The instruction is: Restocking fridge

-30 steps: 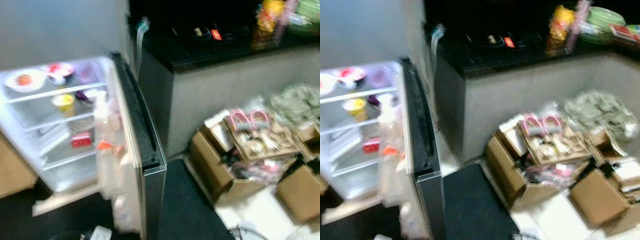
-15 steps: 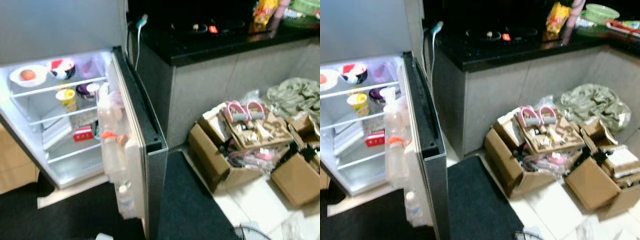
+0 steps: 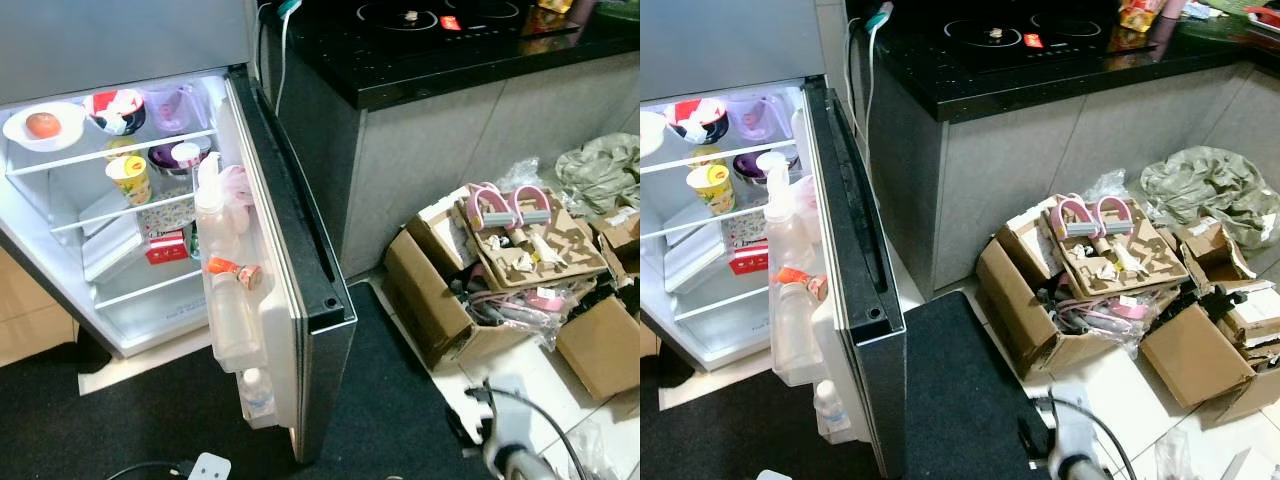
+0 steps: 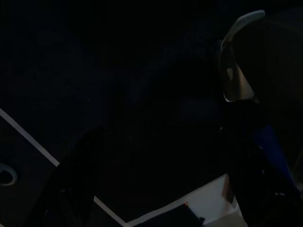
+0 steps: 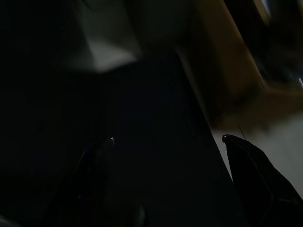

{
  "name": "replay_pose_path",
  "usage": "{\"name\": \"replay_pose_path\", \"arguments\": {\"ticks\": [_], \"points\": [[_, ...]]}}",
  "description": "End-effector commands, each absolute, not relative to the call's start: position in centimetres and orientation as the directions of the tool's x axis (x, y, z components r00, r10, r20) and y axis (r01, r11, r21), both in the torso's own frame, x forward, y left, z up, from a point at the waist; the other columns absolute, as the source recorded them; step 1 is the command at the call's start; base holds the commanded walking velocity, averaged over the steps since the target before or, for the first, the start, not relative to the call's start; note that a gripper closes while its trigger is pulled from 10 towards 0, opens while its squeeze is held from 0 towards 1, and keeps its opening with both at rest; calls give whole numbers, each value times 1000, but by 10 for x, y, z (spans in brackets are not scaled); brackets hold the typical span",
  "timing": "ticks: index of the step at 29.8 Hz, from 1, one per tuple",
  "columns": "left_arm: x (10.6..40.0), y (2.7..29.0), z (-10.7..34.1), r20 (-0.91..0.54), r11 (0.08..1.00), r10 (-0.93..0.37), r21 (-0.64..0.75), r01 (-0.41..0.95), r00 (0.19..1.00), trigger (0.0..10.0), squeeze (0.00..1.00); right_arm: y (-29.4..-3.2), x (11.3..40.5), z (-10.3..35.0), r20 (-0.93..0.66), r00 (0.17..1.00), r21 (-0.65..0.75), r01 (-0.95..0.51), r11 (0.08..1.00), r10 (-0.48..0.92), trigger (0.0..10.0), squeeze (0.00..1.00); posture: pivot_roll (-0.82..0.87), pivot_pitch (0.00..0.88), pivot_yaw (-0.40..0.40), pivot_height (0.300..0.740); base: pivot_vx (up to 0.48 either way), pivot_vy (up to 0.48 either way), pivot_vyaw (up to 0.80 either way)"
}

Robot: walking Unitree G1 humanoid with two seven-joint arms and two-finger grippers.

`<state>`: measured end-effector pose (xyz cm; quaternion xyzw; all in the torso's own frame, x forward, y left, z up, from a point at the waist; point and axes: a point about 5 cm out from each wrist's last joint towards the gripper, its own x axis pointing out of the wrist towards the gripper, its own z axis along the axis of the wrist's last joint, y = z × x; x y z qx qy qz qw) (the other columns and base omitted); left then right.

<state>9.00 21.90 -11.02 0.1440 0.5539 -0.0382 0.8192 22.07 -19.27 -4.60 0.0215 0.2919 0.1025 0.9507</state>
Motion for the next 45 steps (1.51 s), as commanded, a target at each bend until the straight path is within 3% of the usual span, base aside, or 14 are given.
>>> {"name": "replay_pose_path", "arguments": {"ticks": [1, 9, 11, 19, 22, 23, 24, 30, 32, 35, 36, 39, 43, 45], "points": [[84, 214, -112, -927, 955, 80, 177, 239, 366, 10000, 0, -180, 234, -35, -483, 828, 134, -250, 959, 283, 10000, 0, -39, 25, -65, 740, 0, 0, 0], [83, 215, -113, -928, 953, 82, 180, 244, 364, 10000, 0, -128, 259, -9, -374, 780, 139, -487, 862, 501, 10000, 0, -29, 20, -65, 740, 0, 0, 0], [83, 214, -113, -928, 952, 82, 180, 246, 363, 10000, 0, -88, 264, 8, -324, 675, 94, -674, 733, 662, 10000, 0, -20, 13, -66, 740, 0, 0, 0], [81, 214, -113, -928, 954, 86, 182, 240, 361, 10000, 0, -34, 285, 43, -265, 647, -15, -744, 668, 715, 10000, 0, 0, 10, -72, 740, 0, 0, 0], [81, 216, -113, -929, 951, 88, 185, 248, 358, 10000, 0, 67, 269, 91, -185, 356, -87, -934, 345, 916, 10000, 0, 14, 6, -71, 740, 0, 0, 0], [81, 216, -113, -929, 951, 88, 185, 248, 358, 10000, 0, 67, 269, 91, -185, 356, -87, -934, 345, 916, 10000, 0, 14, 6, -71, 740, 0, 0, 0], [81, 216, -113, -929, 950, 89, 188, 250, 358, 10000, 0, 109, 249, 118, -99, 189, -89, -979, 181, 977, 10000, 0, 24, 7, -69, 740, 0, 0, 0], [81, 217, -113, -926, 954, 96, 190, 231, 365, 10000, 0, 162, 209, 196, 250, -63, 26, -997, -72, 966, 10000, 0, 88, 16, -83, 740, 0, 0, 0], [80, 217, -113, -925, 957, 98, 189, 219, 368, 10000, 0, 162, 210, 206, 303, -49, 68, -995, -73, 952, 10000, 0, 89, 18, -83, 740, 0, 0, 0], [80, 217, -113, -926, 958, 99, 188, 216, 364, 10000, 0, 144, 234, 181, 222, 102, 110, -991, 79, 970, 10000, 0, 69, 33, -81, 740, 0, 0, 0], [80, 216, -113, -930, 954, 99, 190, 231, 355, 10000, 0, 118, 259, 151, 111, 267, 135, -958, 252, 957, 10000, 0, 53, 41, -77, 740, 0, 0, 0], [79, 216, -113, -931, 954, 101, 191, 232, 351, 10000, 0, 92, 274, 133, 55, 368, 150, -922, 357, 928, 10000, 0, 38, 48, -76, 740, 0, 0, 0], [80, 215, -113, -924, 962, 112, 194, 194, 365, 10000, 0, -10, 304, 64, -220, 674, 92, -706, 703, 705, 10000, 0, 4, 57, -82, 740, 0, 0, 0], [80, 215, -113, -921, 965, 118, 195, 176, 372, 10000, 0, -33, 305, 49, -290, 720, 70, -641, 764, 631, 10000, 0, 4, 57, -82, 740, 0, 0, 0]]}}
